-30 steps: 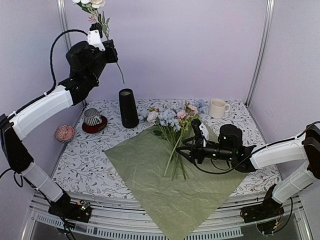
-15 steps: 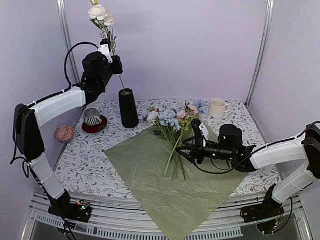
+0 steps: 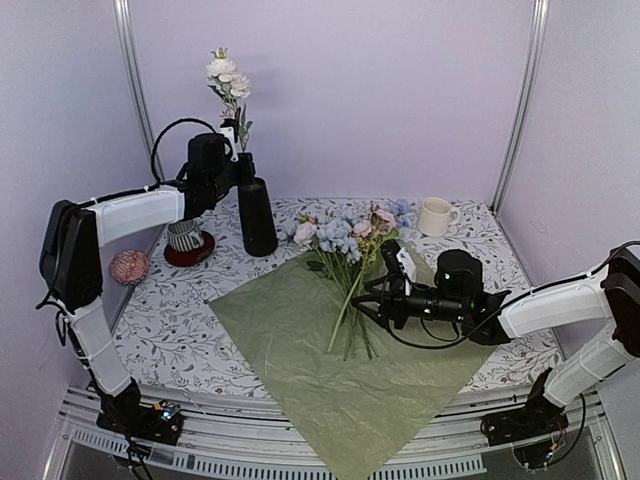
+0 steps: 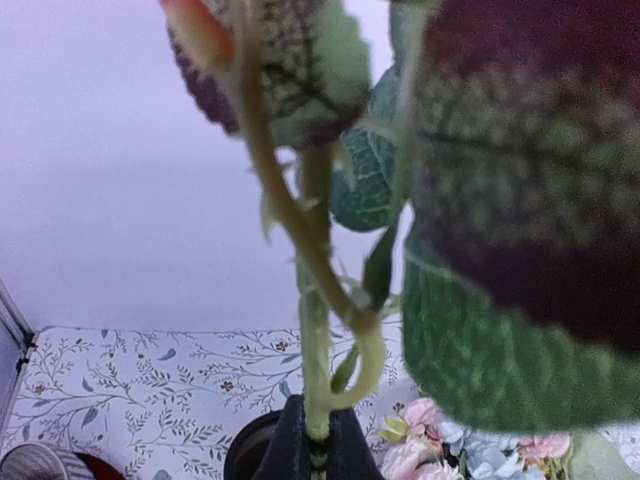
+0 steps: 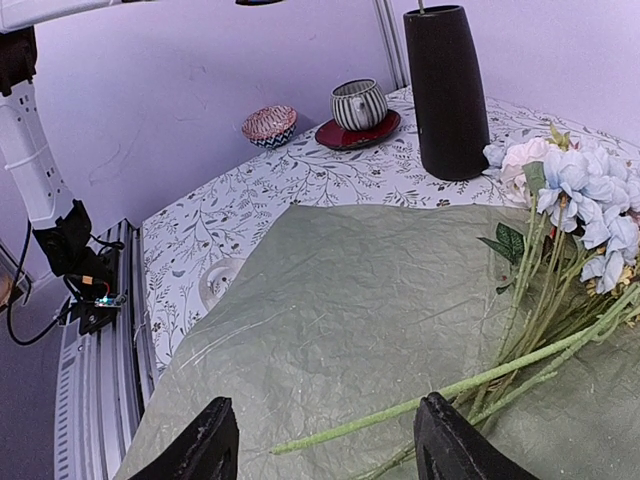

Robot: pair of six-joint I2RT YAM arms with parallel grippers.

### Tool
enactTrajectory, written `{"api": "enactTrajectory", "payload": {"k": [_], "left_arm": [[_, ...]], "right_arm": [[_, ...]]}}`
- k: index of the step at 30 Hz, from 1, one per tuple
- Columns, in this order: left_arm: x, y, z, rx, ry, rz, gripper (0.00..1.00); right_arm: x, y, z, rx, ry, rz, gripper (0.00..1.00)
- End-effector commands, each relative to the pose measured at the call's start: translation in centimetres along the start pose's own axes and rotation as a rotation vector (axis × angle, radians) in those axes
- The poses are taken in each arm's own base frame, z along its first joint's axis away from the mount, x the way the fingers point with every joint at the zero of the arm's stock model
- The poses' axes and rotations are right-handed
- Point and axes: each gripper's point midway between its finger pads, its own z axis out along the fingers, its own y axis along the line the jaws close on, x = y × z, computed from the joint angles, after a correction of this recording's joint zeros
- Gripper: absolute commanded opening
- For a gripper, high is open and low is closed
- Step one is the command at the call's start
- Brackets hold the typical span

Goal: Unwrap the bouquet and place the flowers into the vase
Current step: Place the fake flower in the vase.

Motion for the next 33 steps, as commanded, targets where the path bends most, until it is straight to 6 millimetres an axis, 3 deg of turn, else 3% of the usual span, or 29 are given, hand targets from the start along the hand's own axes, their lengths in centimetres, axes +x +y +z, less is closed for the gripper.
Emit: {"api": "enactTrajectory", "payload": {"k": [1,6,13,19,29,30,31,33], "left_arm": [[1.9,0.3,0.2,0.018,0.058,-0.033,0.05],[3.5,0.3,0.7,0.012,0.135,-0.037,0.20],[4.6,0.8,-0.4,-0.007,0.182,-0.066,0.55],[5.5,0.5,-2.0,0.026,0.222,-0.098,0.65],[7.4,2.0,-7.7,0.023,0.224,-0.207,0.75],[7.3,1.9,-8.3,0.028,0.223,-0.214,0.79],[7.2,2.0,-9.0,0.027,0.222,-0.221,0.94],[6.8,2.2,-10.2,0.021,0.227,-0.231,0.98]], "right_arm": [[-0.2,0.4,0.5,-0.017,0.006,-0.004,0.62],[-0.1,0.2,0.6,-0.009,0.010,-0.003,0.62],[-0.2,0.2,0.5,-0.004,0.007,-0.005,0.63],[-0.2,0.1,0.5,-0.002,0.007,-0.007,0.63],[-0.2,0.0,0.5,0.005,0.007,-0.006,0.63],[-0.1,-0.1,0.5,0.009,0.009,-0.006,0.63],[-0.2,-0.1,0.5,0.011,0.007,-0.005,0.63],[-0.3,-0.3,0.5,0.023,0.005,-0.006,0.63]]}}
